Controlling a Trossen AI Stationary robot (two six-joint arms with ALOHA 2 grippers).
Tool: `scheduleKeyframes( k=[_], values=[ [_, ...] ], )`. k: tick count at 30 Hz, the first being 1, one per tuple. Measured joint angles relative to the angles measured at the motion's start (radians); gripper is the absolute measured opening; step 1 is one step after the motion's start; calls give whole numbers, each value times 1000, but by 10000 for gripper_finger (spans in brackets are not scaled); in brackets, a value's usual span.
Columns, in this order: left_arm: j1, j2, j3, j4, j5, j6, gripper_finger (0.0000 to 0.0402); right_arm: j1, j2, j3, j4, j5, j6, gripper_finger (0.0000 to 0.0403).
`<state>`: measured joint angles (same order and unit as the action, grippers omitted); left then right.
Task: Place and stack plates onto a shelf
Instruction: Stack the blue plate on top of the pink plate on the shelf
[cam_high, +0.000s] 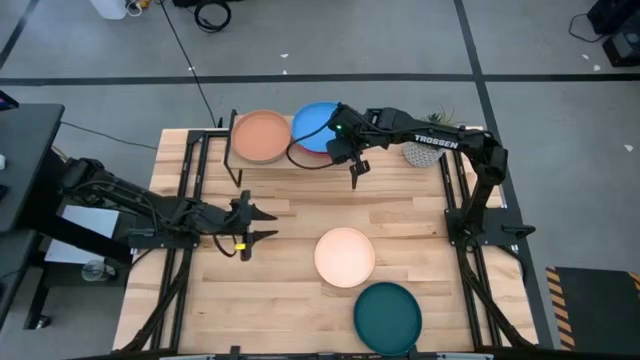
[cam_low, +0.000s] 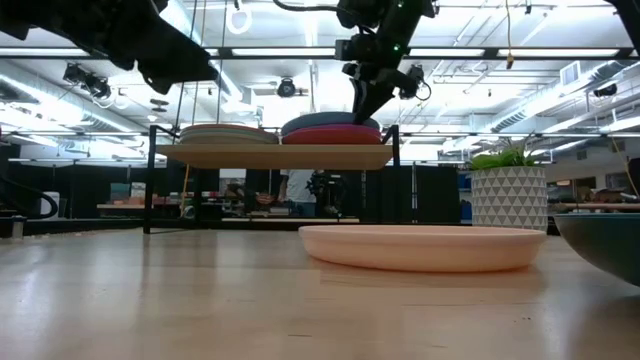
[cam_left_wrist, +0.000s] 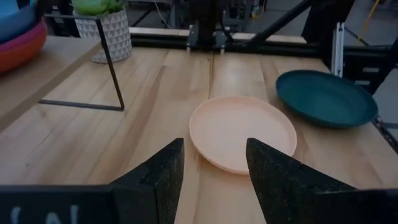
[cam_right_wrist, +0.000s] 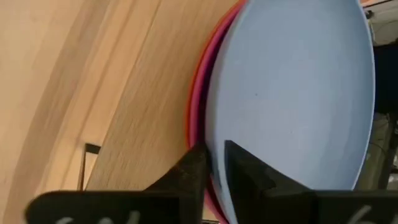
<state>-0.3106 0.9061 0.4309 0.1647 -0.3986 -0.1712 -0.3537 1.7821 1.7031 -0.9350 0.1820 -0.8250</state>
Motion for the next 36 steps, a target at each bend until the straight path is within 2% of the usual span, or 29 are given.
scheduleKeyframes(
  k=[3, 7, 12, 16, 20, 28, 32, 36],
  values=[
    [0, -3, 0, -3, 0, 5, 180, 3, 0, 0, 2, 18, 19, 96],
    [0, -4, 0, -7, -8, 39, 180, 38, -13, -2, -3, 108, 52, 123],
    [3, -5, 21, -6, -101, 99, 180, 78, -35, -2, 26, 223, 70, 129],
    [17, -5, 45, -7, -110, 121, 180, 84, -40, -2, 32, 316, 140, 128],
    [17, -6, 66, -7, -110, 153, 180, 59, -36, -10, 30, 319, 198, 128],
    [16, -5, 76, -21, -110, 158, 180, 10, -38, -116, 77, 298, 229, 127],
    [16, -5, 76, -30, -110, 159, 180, 19, -38, -123, 88, 390, 217, 127],
    [17, -5, 76, -31, -110, 176, 180, 53, -81, -83, 147, 394, 217, 127]
  ],
)
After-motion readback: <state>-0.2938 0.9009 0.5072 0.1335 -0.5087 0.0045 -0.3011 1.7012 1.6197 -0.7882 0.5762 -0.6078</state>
